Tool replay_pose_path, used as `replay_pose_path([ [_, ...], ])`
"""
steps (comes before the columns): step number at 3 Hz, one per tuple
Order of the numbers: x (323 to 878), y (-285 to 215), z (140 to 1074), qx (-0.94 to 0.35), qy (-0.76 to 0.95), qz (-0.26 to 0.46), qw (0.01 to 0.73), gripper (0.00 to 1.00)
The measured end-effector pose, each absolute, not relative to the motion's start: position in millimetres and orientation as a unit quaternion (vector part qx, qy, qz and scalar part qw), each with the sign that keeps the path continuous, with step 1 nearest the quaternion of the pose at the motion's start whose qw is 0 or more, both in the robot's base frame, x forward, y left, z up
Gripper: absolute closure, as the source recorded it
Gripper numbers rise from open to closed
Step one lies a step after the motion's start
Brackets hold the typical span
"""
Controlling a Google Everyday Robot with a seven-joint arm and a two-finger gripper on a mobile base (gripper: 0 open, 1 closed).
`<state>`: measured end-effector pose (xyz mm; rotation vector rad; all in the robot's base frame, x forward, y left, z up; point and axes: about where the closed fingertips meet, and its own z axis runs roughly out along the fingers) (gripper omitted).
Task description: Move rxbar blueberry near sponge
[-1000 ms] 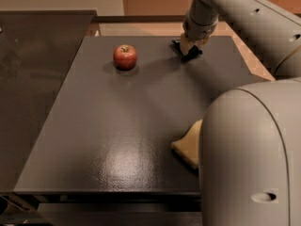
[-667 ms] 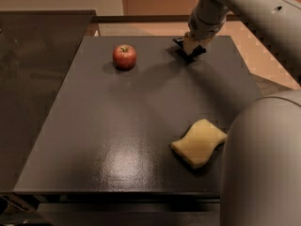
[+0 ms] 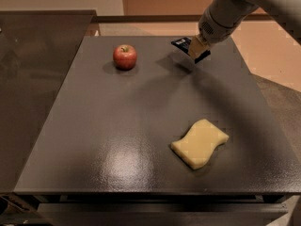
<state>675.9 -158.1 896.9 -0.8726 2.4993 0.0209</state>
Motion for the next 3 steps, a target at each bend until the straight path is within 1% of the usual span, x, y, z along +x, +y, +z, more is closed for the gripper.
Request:
replay_pose_path([
  [3,554,-141,909,-0.446,0.864,0.013,0.233,1.00],
])
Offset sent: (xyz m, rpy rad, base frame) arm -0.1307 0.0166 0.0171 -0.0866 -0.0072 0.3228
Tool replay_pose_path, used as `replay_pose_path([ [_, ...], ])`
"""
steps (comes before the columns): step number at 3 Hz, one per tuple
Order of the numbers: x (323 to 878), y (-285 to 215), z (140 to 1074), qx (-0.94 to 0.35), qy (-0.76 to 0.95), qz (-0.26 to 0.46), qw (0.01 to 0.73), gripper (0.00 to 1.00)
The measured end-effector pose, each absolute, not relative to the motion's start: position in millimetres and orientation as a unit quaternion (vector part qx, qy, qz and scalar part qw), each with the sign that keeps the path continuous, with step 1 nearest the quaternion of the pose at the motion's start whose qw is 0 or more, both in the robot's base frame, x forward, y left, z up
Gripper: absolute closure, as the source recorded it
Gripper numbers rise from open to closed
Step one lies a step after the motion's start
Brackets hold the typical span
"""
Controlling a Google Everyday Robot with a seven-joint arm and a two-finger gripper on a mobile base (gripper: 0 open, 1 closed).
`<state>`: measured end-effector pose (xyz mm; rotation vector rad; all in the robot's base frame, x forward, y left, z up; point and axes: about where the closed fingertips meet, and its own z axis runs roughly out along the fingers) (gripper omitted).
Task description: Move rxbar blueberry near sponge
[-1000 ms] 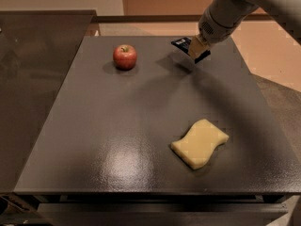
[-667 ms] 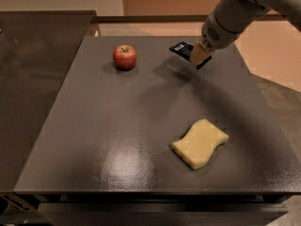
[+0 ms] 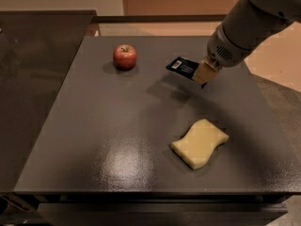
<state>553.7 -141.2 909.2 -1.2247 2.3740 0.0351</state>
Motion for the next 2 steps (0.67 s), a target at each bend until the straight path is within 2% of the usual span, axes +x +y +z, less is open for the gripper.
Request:
replay_pose_path([
  [2,472,-125,907,-0.474,0.850,0.028,0.228,1.00],
])
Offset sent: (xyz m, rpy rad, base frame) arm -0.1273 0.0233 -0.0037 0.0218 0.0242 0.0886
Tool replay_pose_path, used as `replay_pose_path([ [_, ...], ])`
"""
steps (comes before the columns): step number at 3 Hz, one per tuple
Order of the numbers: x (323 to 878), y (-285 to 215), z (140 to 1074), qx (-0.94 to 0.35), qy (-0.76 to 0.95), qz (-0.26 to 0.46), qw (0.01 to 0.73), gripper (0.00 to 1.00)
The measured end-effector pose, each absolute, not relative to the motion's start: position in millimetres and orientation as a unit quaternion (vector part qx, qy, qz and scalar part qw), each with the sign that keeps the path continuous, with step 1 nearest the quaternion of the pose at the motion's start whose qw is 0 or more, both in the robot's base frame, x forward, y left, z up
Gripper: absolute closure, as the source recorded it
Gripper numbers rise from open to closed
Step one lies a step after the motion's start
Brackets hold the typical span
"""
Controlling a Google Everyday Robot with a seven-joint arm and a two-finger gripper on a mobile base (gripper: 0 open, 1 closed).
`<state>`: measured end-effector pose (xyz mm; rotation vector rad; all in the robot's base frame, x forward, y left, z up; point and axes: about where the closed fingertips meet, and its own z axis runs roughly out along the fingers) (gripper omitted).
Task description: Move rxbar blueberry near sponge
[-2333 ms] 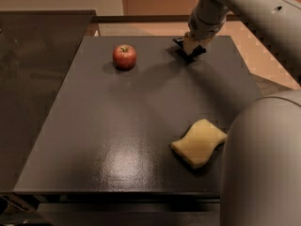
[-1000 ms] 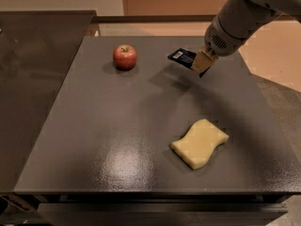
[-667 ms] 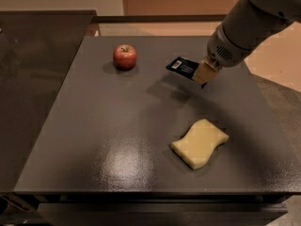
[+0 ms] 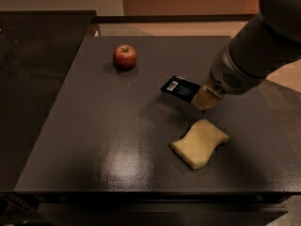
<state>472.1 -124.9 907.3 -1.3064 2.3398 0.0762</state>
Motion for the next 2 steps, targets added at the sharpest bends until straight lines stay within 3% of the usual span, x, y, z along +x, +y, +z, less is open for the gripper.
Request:
replay_pose_path([
  [1,449,-124,904,-0.472,0.854,0.032,0.218,0.83],
  [2,439,-126,898,-0.471,0.861,0.032,0.192,0.59],
])
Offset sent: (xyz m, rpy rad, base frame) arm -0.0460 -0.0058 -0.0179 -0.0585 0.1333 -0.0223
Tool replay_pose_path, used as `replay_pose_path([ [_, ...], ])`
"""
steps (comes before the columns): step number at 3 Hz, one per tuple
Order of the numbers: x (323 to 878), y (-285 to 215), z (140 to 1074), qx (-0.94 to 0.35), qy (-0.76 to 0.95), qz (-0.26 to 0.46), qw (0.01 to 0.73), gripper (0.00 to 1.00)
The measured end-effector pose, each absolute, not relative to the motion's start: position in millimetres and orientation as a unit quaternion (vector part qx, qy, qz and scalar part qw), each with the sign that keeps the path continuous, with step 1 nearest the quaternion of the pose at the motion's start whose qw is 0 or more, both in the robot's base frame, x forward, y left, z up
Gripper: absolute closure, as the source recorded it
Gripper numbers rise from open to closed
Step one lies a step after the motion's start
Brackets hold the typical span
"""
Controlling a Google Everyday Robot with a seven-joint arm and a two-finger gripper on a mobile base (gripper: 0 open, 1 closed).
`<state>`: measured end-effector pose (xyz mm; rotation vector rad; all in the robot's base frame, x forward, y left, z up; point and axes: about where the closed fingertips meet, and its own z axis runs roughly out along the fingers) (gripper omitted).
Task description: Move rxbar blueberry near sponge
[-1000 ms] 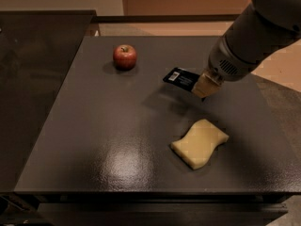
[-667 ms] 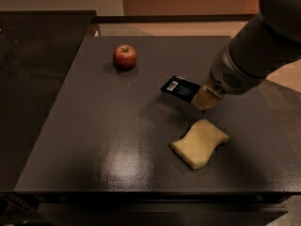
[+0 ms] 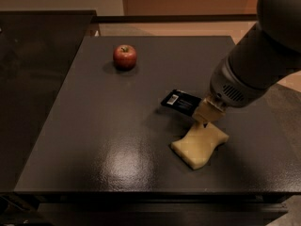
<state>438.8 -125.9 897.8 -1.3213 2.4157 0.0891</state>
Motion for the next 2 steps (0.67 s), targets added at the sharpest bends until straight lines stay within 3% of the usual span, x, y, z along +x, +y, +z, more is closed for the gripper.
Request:
replay_pose_path([
  [2,434.7,-127.9,892.8,-0.473,0.864,0.032,0.168,0.13],
])
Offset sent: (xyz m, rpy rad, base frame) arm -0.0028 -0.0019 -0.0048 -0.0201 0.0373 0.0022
